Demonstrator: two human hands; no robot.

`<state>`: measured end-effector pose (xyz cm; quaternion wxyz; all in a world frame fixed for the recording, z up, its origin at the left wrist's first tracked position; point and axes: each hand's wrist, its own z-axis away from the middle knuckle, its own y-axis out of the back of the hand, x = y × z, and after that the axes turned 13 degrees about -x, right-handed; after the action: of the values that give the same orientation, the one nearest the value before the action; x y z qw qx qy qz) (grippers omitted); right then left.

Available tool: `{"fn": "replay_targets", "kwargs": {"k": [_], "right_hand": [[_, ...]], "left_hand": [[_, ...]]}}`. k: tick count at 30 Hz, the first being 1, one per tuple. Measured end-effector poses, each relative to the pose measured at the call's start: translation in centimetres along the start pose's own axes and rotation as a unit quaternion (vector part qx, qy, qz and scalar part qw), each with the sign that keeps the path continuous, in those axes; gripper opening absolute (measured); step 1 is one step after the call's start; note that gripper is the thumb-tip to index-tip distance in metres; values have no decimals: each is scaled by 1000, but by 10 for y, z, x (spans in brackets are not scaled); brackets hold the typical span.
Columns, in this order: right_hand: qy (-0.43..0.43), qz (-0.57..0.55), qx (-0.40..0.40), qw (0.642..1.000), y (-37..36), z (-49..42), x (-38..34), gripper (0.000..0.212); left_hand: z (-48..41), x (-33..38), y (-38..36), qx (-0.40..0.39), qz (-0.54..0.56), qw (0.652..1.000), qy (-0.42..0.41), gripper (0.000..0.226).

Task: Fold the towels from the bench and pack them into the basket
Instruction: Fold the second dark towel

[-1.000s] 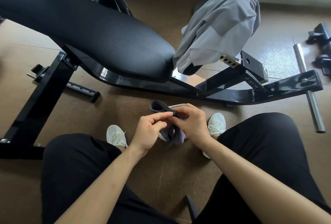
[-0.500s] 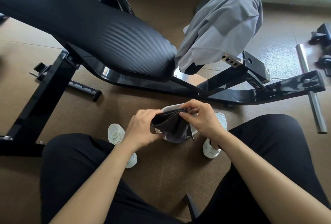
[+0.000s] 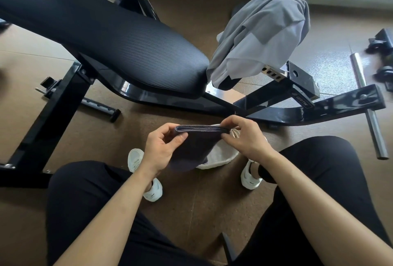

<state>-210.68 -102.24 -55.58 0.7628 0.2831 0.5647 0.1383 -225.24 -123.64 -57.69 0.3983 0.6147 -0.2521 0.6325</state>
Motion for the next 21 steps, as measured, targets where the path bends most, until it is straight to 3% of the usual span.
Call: {"fn": "replay_targets", "kwargs": {"k": [6,12,21], "right_hand": [[87,32,-51,994,-16,1,-19,66],[186,111,-101,971,-19,-2,-32,52],[141,95,-205,964,-14,0,-34,57]], "left_hand": [[-1,4,-3,-18,31,999,-2,13],[-4,5,2,-6,61,998,19,16],[-5,-1,3,-34,26,999,30,11]]}}
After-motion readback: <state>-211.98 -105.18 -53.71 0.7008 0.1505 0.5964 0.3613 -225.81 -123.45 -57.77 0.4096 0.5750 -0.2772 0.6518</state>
